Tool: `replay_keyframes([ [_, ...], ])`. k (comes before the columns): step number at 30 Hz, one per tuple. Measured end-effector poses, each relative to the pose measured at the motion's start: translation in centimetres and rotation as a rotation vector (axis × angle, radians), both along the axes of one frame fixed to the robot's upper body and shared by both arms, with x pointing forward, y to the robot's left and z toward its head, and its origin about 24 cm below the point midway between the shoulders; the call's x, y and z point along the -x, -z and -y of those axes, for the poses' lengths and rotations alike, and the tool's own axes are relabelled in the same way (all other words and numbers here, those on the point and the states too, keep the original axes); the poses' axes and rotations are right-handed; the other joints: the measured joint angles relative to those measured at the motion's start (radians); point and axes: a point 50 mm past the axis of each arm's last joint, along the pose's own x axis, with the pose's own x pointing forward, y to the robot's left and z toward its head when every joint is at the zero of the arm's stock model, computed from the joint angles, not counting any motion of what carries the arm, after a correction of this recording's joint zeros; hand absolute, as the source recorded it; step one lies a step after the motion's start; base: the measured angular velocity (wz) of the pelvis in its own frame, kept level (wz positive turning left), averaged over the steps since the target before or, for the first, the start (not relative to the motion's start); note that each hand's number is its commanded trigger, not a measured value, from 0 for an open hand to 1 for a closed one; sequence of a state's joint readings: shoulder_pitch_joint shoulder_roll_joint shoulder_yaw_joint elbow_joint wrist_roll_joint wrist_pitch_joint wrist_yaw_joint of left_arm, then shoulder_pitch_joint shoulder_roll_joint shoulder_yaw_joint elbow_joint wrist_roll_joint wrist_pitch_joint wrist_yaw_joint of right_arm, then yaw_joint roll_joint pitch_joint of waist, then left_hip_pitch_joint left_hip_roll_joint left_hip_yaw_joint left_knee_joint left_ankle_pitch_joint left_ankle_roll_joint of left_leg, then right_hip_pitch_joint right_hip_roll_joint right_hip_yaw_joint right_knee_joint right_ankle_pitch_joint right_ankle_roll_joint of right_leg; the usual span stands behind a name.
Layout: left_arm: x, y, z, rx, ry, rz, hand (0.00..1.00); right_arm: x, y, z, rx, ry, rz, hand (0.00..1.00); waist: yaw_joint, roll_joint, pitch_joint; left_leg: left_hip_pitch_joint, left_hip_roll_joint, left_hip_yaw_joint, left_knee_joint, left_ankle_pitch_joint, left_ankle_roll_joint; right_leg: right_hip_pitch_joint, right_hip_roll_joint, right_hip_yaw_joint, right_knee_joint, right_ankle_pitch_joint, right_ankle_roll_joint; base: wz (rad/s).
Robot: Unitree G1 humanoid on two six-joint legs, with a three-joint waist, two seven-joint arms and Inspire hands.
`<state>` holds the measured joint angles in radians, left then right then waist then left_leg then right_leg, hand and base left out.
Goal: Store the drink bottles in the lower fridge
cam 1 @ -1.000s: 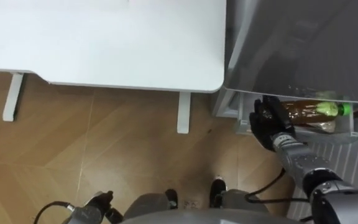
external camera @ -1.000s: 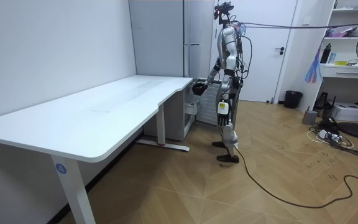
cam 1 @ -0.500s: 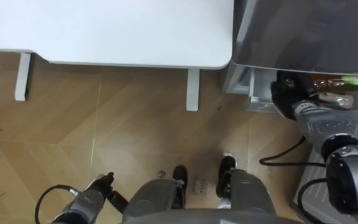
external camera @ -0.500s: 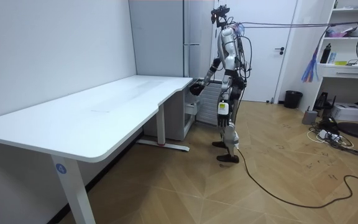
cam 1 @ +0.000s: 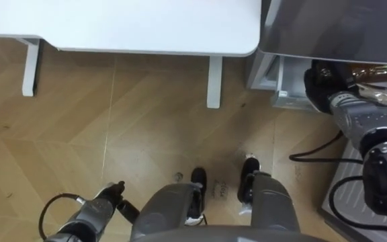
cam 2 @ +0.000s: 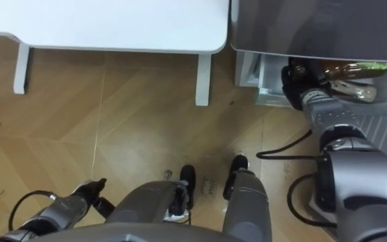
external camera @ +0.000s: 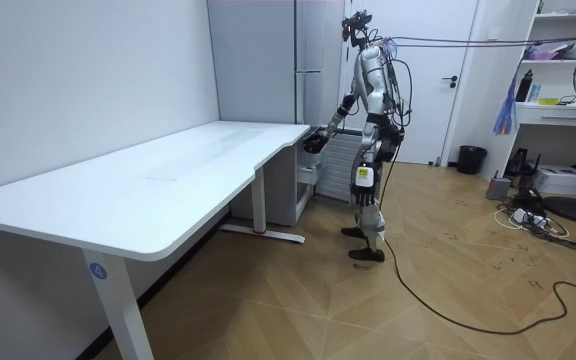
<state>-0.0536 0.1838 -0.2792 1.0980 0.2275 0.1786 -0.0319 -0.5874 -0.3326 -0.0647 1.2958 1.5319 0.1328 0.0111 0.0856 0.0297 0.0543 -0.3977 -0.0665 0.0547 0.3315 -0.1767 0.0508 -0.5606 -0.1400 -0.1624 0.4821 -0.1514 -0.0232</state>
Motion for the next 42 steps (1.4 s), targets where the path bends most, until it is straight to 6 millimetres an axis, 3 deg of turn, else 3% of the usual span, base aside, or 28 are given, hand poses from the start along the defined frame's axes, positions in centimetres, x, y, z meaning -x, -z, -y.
replay_keyframes([
  [14, -1.5, -0.5, -0.3, 0.029, -0.043, 0.053, 0.0, 0.2, 0.1, 0.4, 0.012, 0.006, -0.023, 0.0, 0.002, -0.023, -0.0011, 0.002, 0.0, -0.001, 0.007, 0.0, 0.0, 0.007, -0.002, -0.004, 0.0, 0.003, 0.0, 0.0],
  [27, -1.6, -0.6, -0.5, 0.037, -0.074, 0.07, 0.0, 0.8, 0.4, 1.0, 0.019, 0.024, -0.052, 0.0, -0.001, -0.018, -0.0042, 0.009, 0.003, -0.012, 0.008, 0.003, 0.005, 0.043, 0.005, -0.028, -0.037, 0.022, 0.008, 0.03],
  [31, -1.5, -0.6, -0.8, 0.038, -0.1, 0.069, 0.0, 1.4, 0.9, 1.0, 0.009, 0.025, -0.082, 0.0, 0.0, -0.014, -0.0078, 0.04, 0.012, -0.008, 0.003, 0.003, 0.005, 0.093, 0.02, -0.032, -0.085, 0.039, 0.014, 0.0],
  [34, -1.4, -0.7, -1.3, 0.032, -0.128, 0.073, 0.0, 2.2, 1.6, 1.2, 0.002, 0.036, -0.101, 0.0, -0.002, -0.011, -0.0119, 0.071, 0.019, -0.009, -0.014, 0.002, 0.006, 0.134, 0.026, -0.05, -0.11, 0.047, 0.015, 0.05],
  [36, -0.8, -0.7, -1.9, 0.021, -0.141, 0.063, 0.0, 3.2, 2.3, 1.4, -0.002, 0.044, -0.118, 0.0, -0.001, -0.012, -0.0199, 0.102, 0.02, -0.009, -0.033, 0.003, 0.006, 0.162, 0.029, -0.052, -0.121, 0.048, 0.016, 0.0],
  [37, -0.2, -0.6, -2.4, 0.016, -0.164, 0.053, 0.0, 3.8, 2.8, 1.6, -0.011, 0.051, -0.13, 0.0, -0.002, -0.013, -0.0314, 0.119, 0.02, -0.008, -0.041, 0.003, 0.007, 0.175, 0.031, -0.05, -0.123, 0.047, 0.017, -0.05],
  [40, 1.6, -0.3, -3.2, 0.008, -0.244, 0.033, 0.0, 6.2, 4.3, 2.1, -0.026, 0.084, -0.148, 0.0, -0.006, -0.015, -0.0369, 0.196, 0.022, -0.008, -0.066, 0.003, 0.007, 0.258, 0.043, -0.048, -0.16, 0.047, 0.022, -0.04],
  [42, 2.7, -0.2, -3.6, -0.007, -0.274, 0.02, 0.0, 7.9, 5.2, 2.5, -0.023, 0.101, -0.165, 0.0, -0.012, -0.02, -0.0447, 0.244, 0.031, -0.003, -0.086, 0.002, 0.006, 0.309, 0.055, -0.041, -0.191, 0.05, 0.025, -0.07],
])
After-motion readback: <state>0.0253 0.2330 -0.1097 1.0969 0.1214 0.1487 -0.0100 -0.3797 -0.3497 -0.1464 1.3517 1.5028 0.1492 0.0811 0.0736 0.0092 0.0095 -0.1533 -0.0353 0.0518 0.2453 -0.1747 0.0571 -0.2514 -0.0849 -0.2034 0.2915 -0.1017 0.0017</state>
